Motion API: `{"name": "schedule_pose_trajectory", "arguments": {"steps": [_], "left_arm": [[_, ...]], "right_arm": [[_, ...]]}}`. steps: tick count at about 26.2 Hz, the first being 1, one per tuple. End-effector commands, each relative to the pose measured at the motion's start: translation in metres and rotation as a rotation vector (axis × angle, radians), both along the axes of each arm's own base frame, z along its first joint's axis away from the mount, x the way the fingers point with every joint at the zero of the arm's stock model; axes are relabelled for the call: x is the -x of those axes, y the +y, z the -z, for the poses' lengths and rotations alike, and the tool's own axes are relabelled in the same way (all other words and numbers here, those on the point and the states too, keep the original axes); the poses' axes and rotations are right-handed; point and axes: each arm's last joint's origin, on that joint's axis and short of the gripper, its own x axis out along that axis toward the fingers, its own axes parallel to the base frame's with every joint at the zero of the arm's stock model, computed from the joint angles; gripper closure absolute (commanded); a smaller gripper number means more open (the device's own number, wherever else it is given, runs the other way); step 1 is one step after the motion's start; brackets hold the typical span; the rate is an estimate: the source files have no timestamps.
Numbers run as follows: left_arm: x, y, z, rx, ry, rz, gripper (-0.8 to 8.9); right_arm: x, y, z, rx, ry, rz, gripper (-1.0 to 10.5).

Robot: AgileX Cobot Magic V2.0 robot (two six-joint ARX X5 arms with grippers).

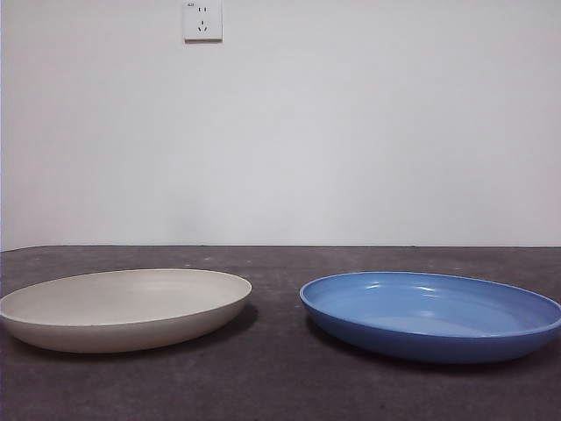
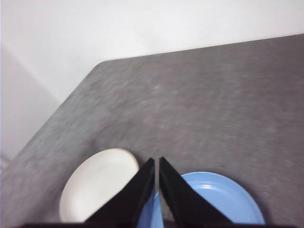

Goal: Pick up the white plate, put it on the blue plate, put it on desk

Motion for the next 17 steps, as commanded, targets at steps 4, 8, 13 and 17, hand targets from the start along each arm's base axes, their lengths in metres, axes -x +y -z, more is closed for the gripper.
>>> {"name": "schedule_pose_trajectory", "arguments": {"steps": [4,8,13,17], "left_arm": [[0.005,-0.012,-0.008,0.000,-0.026,0.125,7.97],[0.008,-0.017,-0.008,0.007,-0.026,0.206,7.94],[0.011,-0.019,-0.005,0.011,0.015,0.299,7.80],[0.013,-0.020,0.001,-0.001,0.070,0.346,7.02]], "right_arm": [[0.003,0.008,-0.006,0.092,-0.084,-0.100,9.4],[0.005,0.008,-0.003,0.097,-0.060,-0.123,9.4],[0.009,0.007,-0.001,0.102,-0.034,-0.129,9.4],[0.009,0.007,0.000,0.119,-0.042,-0.138,9.3]]}}
